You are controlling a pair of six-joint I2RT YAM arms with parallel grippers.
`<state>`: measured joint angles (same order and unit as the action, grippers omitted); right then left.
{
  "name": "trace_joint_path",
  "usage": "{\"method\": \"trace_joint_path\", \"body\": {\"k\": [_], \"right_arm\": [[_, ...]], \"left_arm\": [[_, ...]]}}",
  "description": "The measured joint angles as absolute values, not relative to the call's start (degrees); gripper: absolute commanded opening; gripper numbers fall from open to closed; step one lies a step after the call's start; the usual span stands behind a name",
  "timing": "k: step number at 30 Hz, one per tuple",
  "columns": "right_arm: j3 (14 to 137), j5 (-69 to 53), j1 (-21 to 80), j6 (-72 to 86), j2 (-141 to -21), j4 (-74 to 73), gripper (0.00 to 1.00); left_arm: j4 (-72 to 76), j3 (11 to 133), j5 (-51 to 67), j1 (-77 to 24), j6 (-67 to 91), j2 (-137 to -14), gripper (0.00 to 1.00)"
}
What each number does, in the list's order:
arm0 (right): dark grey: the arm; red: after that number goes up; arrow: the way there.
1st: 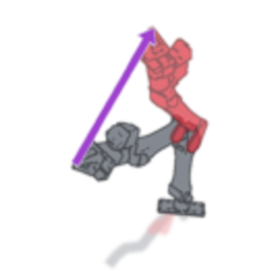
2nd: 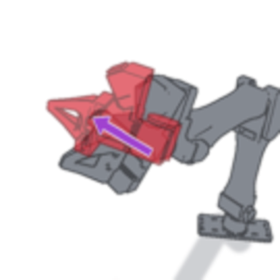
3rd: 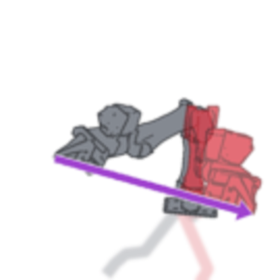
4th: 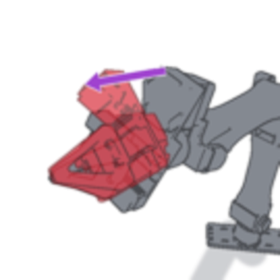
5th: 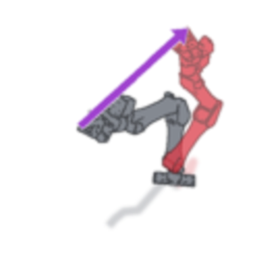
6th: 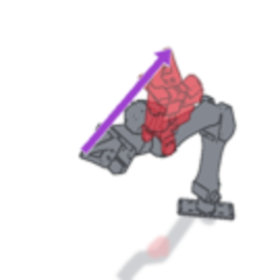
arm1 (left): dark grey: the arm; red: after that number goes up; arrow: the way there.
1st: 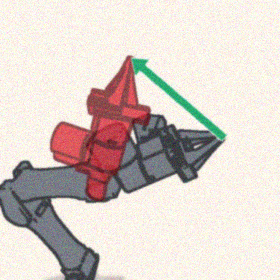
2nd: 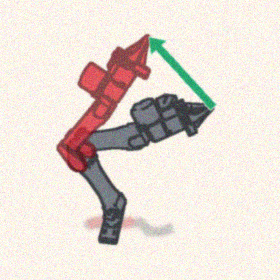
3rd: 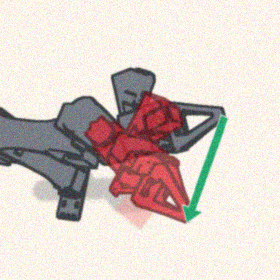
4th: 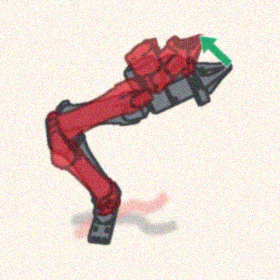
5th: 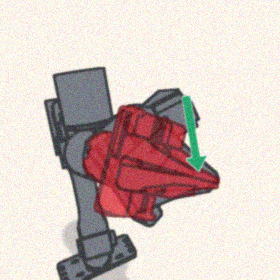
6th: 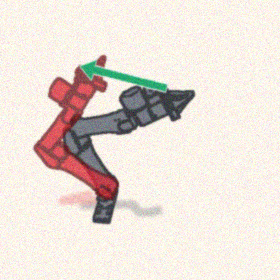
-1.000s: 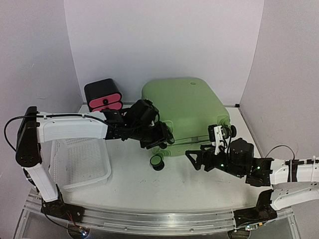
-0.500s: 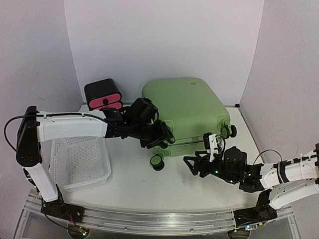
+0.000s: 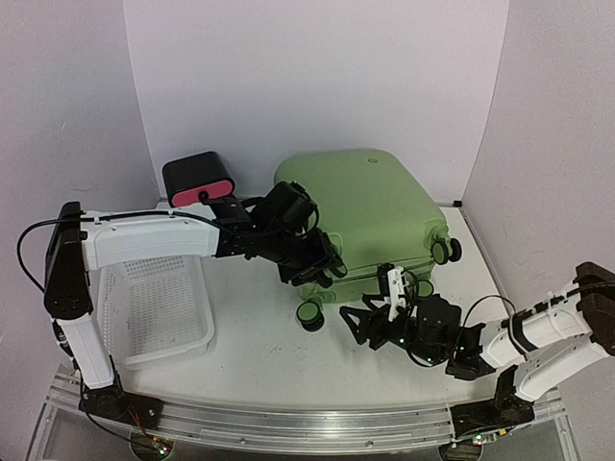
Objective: Open, take out, and arrange the luggage
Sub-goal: Unzip the zipper of the luggage.
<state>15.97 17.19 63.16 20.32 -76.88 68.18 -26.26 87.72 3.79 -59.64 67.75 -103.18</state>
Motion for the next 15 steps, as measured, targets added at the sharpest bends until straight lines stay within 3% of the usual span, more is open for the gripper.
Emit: {"method": "trace_joint_path", "body": {"k": [15], "right_arm": [[16.9, 23.1, 64.7, 17.3, -85.9, 80.2, 0.63]], "left_arm": [[-31.0, 98.9, 6.3, -61.1, 72.5, -110.0, 0.0]]}}
